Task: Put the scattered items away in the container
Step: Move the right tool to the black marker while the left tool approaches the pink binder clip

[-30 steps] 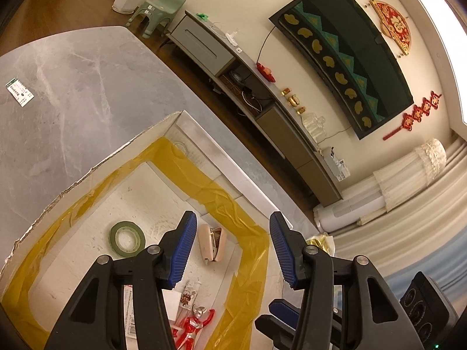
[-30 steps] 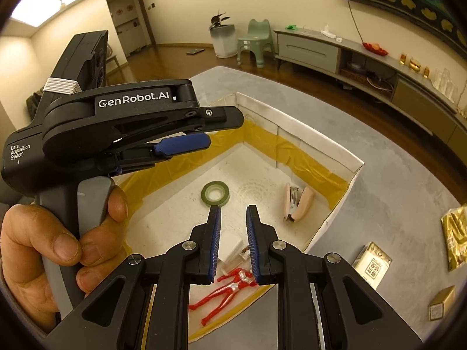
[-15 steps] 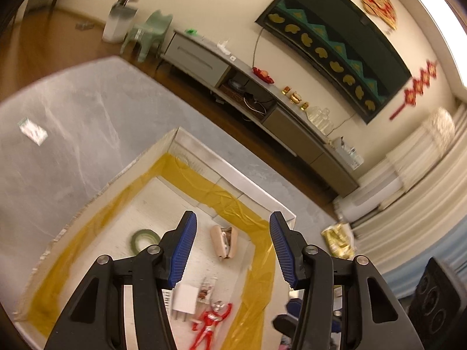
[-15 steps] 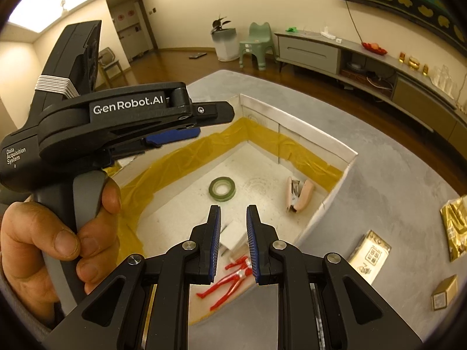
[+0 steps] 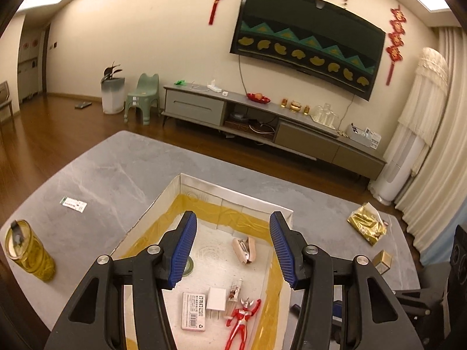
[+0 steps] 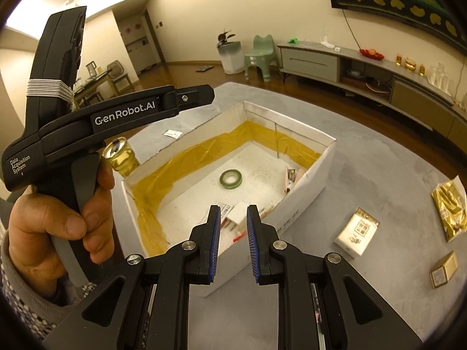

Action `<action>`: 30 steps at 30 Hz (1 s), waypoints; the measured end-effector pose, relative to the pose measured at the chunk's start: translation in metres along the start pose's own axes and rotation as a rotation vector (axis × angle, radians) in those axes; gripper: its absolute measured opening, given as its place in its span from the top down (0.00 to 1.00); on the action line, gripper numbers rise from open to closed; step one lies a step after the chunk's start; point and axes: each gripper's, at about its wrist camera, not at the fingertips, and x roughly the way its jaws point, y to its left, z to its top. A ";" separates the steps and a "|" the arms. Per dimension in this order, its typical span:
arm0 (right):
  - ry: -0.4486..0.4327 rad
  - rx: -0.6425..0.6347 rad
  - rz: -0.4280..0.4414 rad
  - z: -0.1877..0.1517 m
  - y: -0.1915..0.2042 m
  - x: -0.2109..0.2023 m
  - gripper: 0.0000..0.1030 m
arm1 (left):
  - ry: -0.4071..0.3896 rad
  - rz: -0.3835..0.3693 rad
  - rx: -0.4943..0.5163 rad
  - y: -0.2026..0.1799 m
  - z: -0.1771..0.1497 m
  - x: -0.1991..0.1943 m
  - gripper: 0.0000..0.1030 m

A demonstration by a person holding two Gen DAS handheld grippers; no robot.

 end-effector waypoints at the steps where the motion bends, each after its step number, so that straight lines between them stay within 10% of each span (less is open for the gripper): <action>1: -0.002 0.001 0.002 -0.001 -0.001 -0.003 0.80 | -0.003 0.002 0.009 -0.002 -0.001 -0.003 0.49; 9: -0.038 0.022 0.025 -0.019 -0.006 -0.036 0.80 | -0.023 -0.023 0.079 -0.026 -0.010 -0.028 0.49; 19: -0.064 0.102 -0.001 -0.056 -0.044 -0.071 0.76 | 0.051 -0.227 0.181 -0.089 -0.040 -0.041 0.49; 30: 0.042 0.096 -0.126 -0.103 -0.085 -0.039 0.76 | 0.183 -0.261 0.324 -0.147 -0.106 -0.022 0.47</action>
